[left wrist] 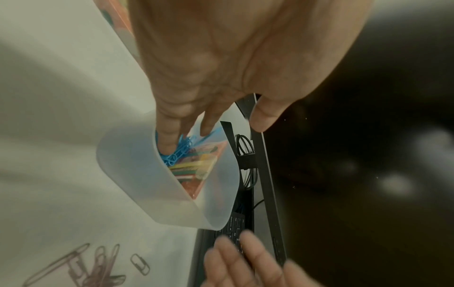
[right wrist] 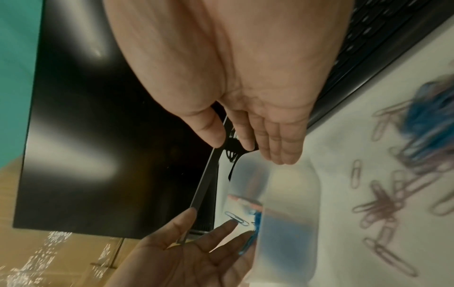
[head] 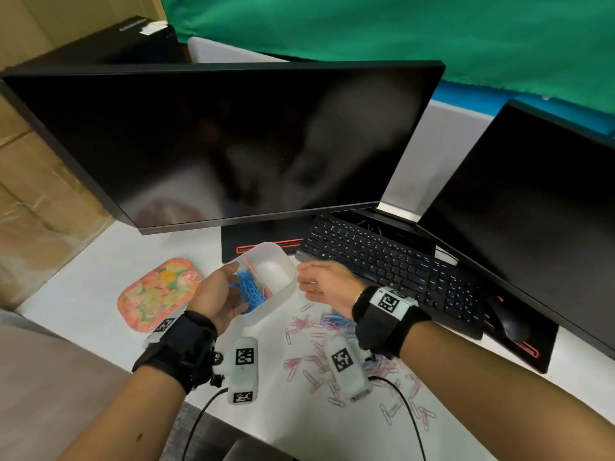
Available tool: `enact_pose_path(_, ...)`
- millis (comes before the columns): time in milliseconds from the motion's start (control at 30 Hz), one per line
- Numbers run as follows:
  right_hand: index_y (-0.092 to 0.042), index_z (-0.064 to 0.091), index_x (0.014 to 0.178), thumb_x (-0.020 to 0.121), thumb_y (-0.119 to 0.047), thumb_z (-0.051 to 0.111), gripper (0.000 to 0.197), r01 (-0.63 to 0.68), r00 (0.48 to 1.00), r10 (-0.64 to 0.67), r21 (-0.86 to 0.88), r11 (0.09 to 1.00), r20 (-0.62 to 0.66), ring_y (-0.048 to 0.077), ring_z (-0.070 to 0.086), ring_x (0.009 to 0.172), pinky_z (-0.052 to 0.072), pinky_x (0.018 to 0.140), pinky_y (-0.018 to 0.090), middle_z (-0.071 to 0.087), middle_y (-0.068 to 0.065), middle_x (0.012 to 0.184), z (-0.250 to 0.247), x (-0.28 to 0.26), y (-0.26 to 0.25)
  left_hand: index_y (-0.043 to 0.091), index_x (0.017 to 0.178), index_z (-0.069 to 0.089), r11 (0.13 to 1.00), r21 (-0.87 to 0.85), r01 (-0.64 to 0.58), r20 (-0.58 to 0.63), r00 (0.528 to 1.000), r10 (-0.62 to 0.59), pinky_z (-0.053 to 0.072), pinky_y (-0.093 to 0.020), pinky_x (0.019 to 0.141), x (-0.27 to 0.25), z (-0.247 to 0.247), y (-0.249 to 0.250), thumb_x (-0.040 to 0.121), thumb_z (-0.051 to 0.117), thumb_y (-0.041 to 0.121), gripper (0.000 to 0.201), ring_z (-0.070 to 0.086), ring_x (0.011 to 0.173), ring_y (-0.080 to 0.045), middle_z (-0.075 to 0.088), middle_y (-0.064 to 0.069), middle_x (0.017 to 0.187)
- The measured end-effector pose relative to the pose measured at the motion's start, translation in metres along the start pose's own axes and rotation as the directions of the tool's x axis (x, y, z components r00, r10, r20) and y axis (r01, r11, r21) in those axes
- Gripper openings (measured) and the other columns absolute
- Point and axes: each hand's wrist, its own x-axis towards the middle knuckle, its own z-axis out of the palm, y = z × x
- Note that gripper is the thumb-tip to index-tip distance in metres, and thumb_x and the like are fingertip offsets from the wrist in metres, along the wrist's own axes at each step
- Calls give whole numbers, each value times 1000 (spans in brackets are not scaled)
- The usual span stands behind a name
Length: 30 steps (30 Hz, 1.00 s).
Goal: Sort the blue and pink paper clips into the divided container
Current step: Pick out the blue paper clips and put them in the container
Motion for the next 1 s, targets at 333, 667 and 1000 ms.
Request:
enact_pose_path(333,-12,64,108,97,-14,48,19,-44,978,11,-152,987,-209,20,65,87,53,74,27,68,8,102,-114,-47,78,10,95,65,915,273,-296,63,955,290,51,-32,69,-13,18,-10,93,52,12,13,65,71,-20,66,-11,87)
enact_pose_path(667,-17,68,81,86,-7,52,20,27,942,-248,-687,726,-225,7,59,66,46,58,16,67,-6,79,-134,-66,131,25,84,67,128,744,-656,633,753,180,51,-21,76,-9,96,-122,82,53,17,16,63,78,-10,70,8,85)
enact_pose_path(1000,-23,58,117,90,-17,51,29,-14,933,-310,-880,474,-182,20,55,104,48,87,32,55,-1,114,-139,-54,142,21,101,62,-156,769,-620,638,760,123,52,-32,80,2,120,-166,86,50,23,20,62,93,-22,62,0,106)
